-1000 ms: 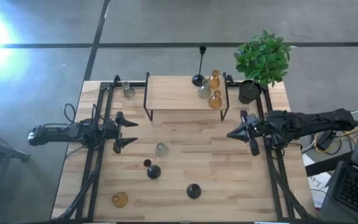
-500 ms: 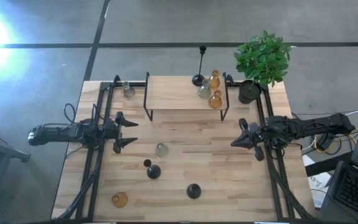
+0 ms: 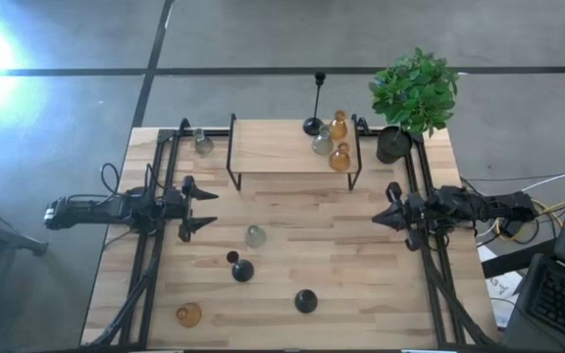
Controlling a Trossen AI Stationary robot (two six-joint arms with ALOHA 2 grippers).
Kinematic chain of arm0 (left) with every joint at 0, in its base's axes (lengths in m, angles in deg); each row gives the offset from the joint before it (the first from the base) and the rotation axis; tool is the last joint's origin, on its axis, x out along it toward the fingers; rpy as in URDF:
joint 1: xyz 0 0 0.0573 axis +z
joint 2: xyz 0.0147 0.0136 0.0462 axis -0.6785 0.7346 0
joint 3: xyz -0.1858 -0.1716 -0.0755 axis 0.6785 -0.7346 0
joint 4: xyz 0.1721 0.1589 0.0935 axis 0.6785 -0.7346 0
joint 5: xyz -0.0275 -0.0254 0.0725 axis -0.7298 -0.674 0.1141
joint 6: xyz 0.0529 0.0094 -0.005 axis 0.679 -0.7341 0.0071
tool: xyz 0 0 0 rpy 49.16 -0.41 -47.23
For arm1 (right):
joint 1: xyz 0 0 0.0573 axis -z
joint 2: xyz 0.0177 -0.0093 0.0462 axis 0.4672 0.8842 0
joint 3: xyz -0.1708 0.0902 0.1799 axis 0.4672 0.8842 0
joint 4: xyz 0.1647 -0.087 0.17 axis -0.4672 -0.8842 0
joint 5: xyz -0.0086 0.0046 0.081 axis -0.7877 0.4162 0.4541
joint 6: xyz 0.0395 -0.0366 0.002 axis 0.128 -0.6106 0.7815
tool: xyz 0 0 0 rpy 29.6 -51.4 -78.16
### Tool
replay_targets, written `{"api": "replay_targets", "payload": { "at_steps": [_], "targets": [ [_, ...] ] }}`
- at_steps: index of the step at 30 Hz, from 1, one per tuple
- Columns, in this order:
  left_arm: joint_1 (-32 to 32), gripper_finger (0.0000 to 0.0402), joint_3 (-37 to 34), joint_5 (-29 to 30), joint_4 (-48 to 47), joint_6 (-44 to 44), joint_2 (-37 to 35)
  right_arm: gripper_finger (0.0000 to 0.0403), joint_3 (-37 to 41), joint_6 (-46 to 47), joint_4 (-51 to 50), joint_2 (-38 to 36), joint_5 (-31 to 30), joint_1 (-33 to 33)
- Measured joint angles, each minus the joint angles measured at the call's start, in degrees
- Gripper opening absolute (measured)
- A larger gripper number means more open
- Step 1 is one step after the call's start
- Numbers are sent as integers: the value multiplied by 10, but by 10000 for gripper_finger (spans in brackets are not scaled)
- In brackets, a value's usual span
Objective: Pick & Place candle stick holders
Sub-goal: Put the top green candle holder on the shelf
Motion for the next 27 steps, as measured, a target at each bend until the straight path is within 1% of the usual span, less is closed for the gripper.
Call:
{"api": "replay_targets", "payload": {
  "at_steps": [6, 9, 19, 27],
  "targets": [
    [0, 323, 0, 0, 0, 0, 0, 8, 19, 47, 1, 4, 1, 0],
    [0, 323, 0, 0, 0, 0, 0, 8, 29, 39, 4, 12, -1, 0],
    [0, 323, 0, 0, 0, 0, 0, 9, 29, 36, 3, 38, -1, 0],
    [0, 323, 0, 0, 0, 0, 0, 9, 29, 36, 3, 40, 0, 0]
  ]
}}
